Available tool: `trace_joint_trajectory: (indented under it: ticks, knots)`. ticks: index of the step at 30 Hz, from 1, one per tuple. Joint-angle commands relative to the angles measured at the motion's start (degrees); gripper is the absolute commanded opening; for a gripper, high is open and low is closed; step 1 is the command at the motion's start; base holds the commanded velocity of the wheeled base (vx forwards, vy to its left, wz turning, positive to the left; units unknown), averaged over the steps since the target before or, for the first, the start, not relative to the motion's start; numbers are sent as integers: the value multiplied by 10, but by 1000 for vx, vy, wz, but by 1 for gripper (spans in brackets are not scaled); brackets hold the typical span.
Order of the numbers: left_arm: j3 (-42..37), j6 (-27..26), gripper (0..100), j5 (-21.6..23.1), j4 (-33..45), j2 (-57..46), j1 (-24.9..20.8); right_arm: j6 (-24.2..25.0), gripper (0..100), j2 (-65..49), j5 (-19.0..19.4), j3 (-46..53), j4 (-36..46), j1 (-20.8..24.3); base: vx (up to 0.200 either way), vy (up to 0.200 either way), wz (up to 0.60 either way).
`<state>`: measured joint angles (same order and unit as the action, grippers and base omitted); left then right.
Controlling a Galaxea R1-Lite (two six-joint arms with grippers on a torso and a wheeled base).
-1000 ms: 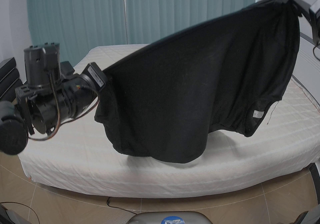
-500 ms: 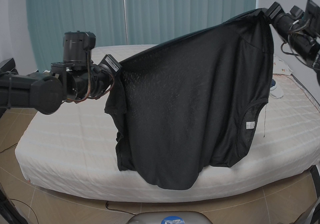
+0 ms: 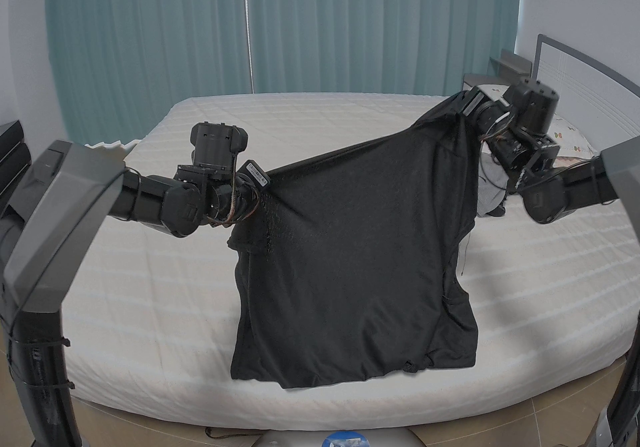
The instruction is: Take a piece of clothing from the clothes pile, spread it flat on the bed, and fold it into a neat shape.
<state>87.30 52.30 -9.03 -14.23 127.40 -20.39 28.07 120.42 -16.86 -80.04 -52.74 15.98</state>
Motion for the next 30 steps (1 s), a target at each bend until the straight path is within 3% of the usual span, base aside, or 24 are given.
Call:
trace_joint_trajectory:
  ticks: [1, 4, 16, 17, 23, 30]
  knots:
    - [78, 25, 0, -9, -2, 112, 6, 0, 0, 135, -10, -6, -57, 1, 0, 0, 0]
    - [96, 47, 0, -10, -2, 130, 4, 0, 0, 171, -19, -6, -76, 1, 0, 0, 0]
    - [148, 56, 0, -12, 1, 200, 2, 5, 0, 252, -36, -41, -87, -2, 0, 0, 0]
    - [152, 58, 100, -13, 2, 211, 2, 5, 100, 266, -38, -43, -86, -3, 0, 0, 0]
    - [166, 54, 100, -21, 3, 241, 2, 0, 100, 296, -40, -26, -83, -3, 0, 0, 0]
    - [190, 52, 100, -65, 43, 274, 11, -1, 100, 308, -41, 13, -51, -16, 0, 0, 0]
